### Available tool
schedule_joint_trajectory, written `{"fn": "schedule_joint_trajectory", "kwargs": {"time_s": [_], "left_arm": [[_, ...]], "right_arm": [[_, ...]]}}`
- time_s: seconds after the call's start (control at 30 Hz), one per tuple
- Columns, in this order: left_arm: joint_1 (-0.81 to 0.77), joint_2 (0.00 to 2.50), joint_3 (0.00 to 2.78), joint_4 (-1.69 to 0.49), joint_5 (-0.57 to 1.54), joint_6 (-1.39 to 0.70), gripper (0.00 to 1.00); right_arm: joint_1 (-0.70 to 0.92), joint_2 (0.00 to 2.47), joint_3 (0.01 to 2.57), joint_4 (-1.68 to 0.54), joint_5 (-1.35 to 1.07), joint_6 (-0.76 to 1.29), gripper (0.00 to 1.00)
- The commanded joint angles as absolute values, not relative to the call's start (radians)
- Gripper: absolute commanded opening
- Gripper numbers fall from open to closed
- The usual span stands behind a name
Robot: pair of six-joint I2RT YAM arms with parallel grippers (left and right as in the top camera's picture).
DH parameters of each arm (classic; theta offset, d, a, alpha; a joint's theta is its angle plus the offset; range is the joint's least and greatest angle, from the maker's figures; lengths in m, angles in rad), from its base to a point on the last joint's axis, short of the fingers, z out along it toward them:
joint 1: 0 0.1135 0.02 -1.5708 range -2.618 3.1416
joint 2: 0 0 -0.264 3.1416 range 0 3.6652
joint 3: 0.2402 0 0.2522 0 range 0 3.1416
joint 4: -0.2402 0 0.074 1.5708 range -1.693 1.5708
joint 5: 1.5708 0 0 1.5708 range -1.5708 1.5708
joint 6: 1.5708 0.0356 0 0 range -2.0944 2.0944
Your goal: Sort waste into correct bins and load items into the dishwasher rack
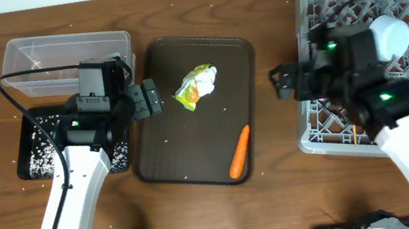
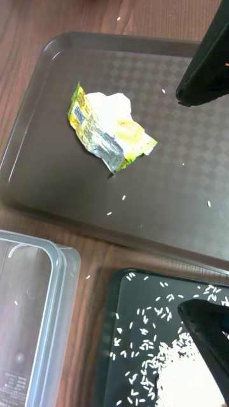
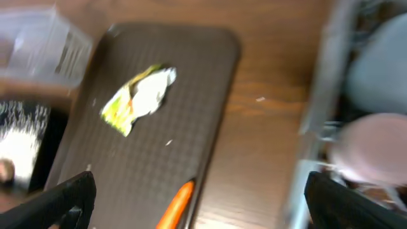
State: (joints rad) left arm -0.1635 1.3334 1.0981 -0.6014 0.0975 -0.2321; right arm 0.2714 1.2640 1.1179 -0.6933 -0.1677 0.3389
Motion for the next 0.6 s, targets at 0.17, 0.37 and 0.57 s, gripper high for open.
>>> {"fn": "schedule_joint_trajectory", "kwargs": {"time_s": [0.17,0.37,0.57], "left_arm": [[-0.158,1.340,1.103,-0.601,0.093,-0.230,0.98],[-0.158,1.340,1.103,-0.601,0.093,-0.230,0.98],[-0.159,1.340,1.103,-0.547,0.098,-0.239,0.98]], "right_arm": [[0.342,1.390,1.118,-0.668,-0.147,0.344,0.99],[0.387,1.456,1.118,-0.592,-0.157,0.347,0.99],[0.440,1.463,1.118,-0.549,-0.155,0.346,0.99]]}}
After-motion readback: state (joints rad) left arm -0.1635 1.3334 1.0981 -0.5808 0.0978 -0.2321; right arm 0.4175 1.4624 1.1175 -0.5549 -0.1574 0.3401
